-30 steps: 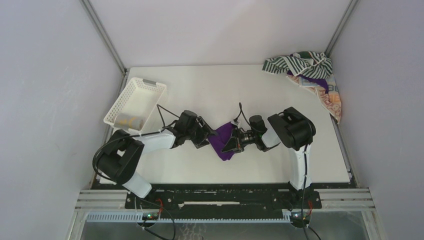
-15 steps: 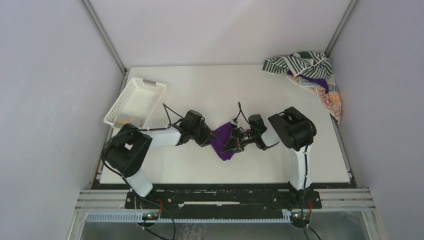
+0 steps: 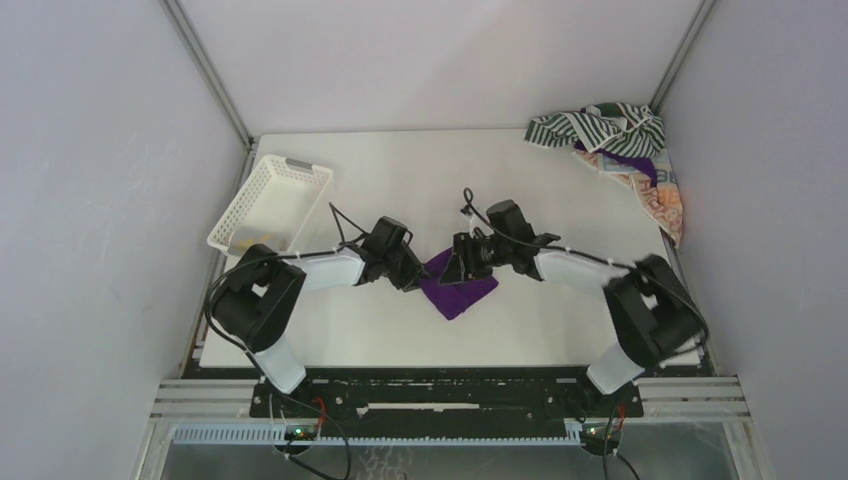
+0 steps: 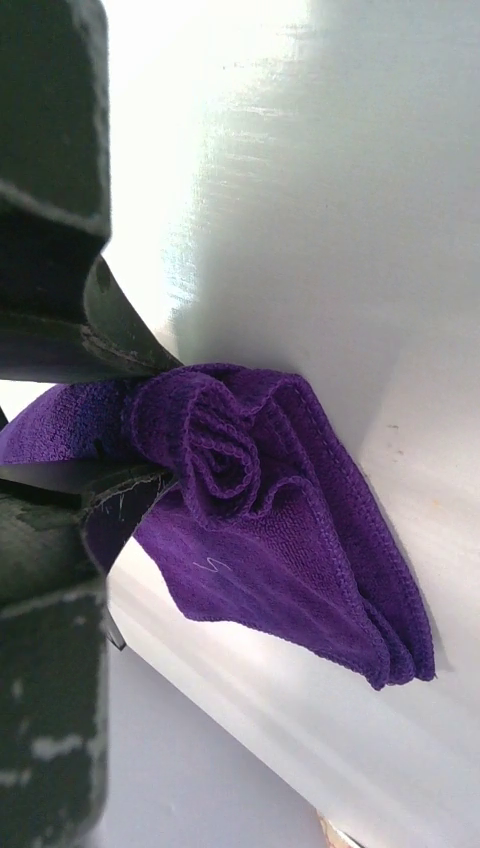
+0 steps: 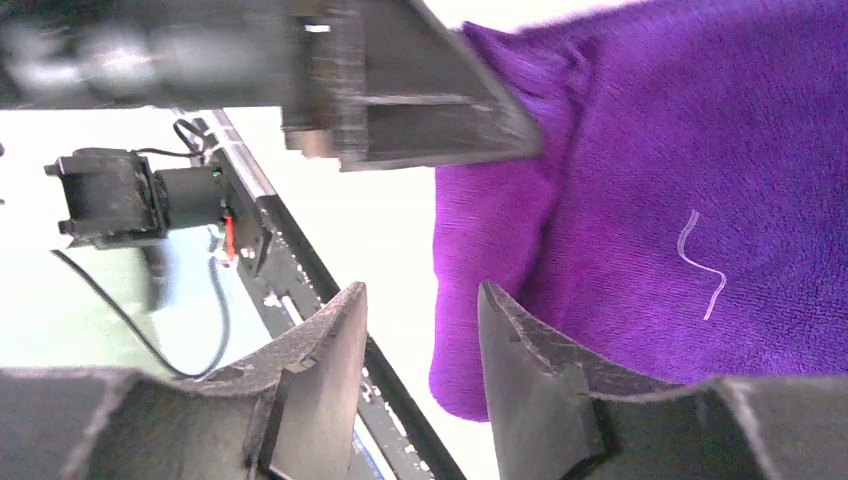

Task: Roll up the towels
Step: Roll the towel at the center of the board.

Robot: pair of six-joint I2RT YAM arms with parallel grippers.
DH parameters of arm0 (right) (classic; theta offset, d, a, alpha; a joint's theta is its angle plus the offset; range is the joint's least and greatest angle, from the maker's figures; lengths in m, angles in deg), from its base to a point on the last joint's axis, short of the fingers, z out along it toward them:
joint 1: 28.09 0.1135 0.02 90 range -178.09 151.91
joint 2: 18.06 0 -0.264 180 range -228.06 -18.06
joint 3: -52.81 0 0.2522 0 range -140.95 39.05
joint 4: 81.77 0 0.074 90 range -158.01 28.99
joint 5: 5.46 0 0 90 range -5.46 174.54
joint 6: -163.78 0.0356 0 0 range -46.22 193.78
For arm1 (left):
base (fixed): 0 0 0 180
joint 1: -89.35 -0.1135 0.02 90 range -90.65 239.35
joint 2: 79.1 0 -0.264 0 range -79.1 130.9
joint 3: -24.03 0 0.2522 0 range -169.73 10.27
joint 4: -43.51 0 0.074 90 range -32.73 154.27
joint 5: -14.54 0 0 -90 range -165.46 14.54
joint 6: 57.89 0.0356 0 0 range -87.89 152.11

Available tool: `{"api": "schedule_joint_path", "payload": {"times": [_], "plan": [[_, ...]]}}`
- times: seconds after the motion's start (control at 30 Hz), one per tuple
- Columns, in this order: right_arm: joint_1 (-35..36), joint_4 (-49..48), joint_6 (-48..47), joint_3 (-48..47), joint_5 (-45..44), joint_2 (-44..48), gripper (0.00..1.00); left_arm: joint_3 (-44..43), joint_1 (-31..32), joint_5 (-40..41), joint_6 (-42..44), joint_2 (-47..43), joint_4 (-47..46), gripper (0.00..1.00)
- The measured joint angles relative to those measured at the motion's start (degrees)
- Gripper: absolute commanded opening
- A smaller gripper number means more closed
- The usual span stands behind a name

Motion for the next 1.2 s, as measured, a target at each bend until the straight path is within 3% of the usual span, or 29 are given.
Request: {"api": "schedule_joint_path", "payload": {"times": [0.17, 0.27, 0.53, 0.67, 1.2], "plan": [[11.52, 10.51, -9.88, -4.98, -20.31, 14.93, 0.53, -2.40, 0.00, -0.02, 1.62, 0.90, 3.26, 0.23], [20.00, 13.16, -14.38, -6.40, -33.18, 18.95, 0.55, -3.34, 0.00, -0.07, 2.51, 1.29, 4.57, 0.23], [32.68, 19.67, -19.87, -8.02, -58.36, 10.36, 0.61, -4.00, 0.00, -0.20, 3.56, 1.53, 5.44, 0.23], [36.44, 22.05, -20.28, -9.81, -64.81, 4.85, 0.74, -4.07, 0.00, -0.24, 3.78, 1.55, 5.55, 0.23], [42.25, 27.06, -19.41, -15.08, -79.76, -8.20, 0.70, -4.72, 0.00, -0.90, 4.00, 2.25, 5.99, 0.24]]}}
